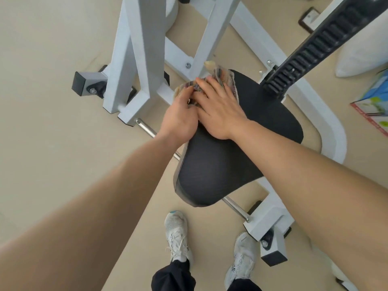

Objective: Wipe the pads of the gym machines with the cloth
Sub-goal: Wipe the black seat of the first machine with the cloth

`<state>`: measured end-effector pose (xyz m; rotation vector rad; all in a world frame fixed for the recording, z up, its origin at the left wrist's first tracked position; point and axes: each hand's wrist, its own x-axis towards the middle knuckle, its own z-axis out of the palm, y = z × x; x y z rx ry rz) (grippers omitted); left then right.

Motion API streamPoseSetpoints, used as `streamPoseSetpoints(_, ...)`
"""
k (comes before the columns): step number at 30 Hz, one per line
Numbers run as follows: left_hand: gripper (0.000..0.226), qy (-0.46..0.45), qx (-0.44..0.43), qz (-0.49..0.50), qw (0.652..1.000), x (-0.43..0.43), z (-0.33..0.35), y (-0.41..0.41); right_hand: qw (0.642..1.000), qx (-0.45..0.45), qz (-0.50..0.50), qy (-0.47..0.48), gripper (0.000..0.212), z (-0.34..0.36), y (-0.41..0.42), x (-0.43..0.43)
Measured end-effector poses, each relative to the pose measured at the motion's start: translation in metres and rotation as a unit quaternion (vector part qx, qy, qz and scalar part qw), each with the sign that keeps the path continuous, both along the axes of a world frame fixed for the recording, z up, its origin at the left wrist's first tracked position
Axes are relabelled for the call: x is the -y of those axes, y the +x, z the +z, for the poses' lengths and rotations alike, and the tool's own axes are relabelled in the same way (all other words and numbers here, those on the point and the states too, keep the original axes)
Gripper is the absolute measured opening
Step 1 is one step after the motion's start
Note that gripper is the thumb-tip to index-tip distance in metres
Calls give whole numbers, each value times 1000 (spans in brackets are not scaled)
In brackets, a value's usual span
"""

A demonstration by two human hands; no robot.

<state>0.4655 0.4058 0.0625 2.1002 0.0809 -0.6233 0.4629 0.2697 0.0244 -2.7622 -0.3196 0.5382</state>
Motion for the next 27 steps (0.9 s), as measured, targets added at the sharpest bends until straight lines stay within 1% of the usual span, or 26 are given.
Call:
streamPoseSetpoints(2, 54, 5, -3, -36, 999, 10, -12, 26, 1000, -1, -26, -9, 52, -8, 25, 9)
streamPoseSetpoints(4, 47, 8, -26, -58, 998, 19, -21, 47, 998, -10, -54, -25, 50, -16, 45, 22)
streamPoseSetpoints(7, 40, 35, -54, -79, 995, 37, -25, 67, 989, -62, -130, -19, 51, -18, 61, 42)
streamPoseSetpoints(10, 46, 43, -59, -55, 996, 46, -19, 66, 978, -86, -192, -14, 55, -17, 62, 59)
streamPoseSetpoints(12, 52, 59, -58, -20, 996, 35, -14, 57, 962, -111, -251, 0, 57, -16, 63, 71)
streamPoseSetpoints(14, 53, 80, -36, 10, 996, 15, -13, 44, 952, -125, -279, 20, 52, -14, 63, 74)
streamPoseSetpoints(16, 48, 88, -27, 47, 995, -8, -14, 33, 955, -117, -272, 28, 45, -16, 62, 69)
streamPoseSetpoints(18, 44, 80, -32, 92, 992, -24, -16, 25, 960, -88, -261, 42, 38, -18, 61, 66)
streamPoseSetpoints(20, 44, 71, -43, 117, 990, -33, -20, 21, 967, -81, -238, 49, 35, -16, 63, 62)
streamPoseSetpoints(22, 45, 66, -49, 125, 989, -32, -22, 19, 979, -88, -178, 34, 41, -11, 67, 51)
streamPoseSetpoints(24, 45, 58, -54, 138, 987, -25, -20, 18, 991, -96, -94, -12, 48, -6, 71, 31)
streamPoseSetpoints(26, 44, 43, -59, 174, 982, -17, -16, 19, 995, -77, -37, -44, 55, 5, 68, 10)
streamPoseSetpoints(27, 44, 32, -59, 196, 978, -14, -15, 20, 996, -54, -2, -65, 63, 11, 64, 2)
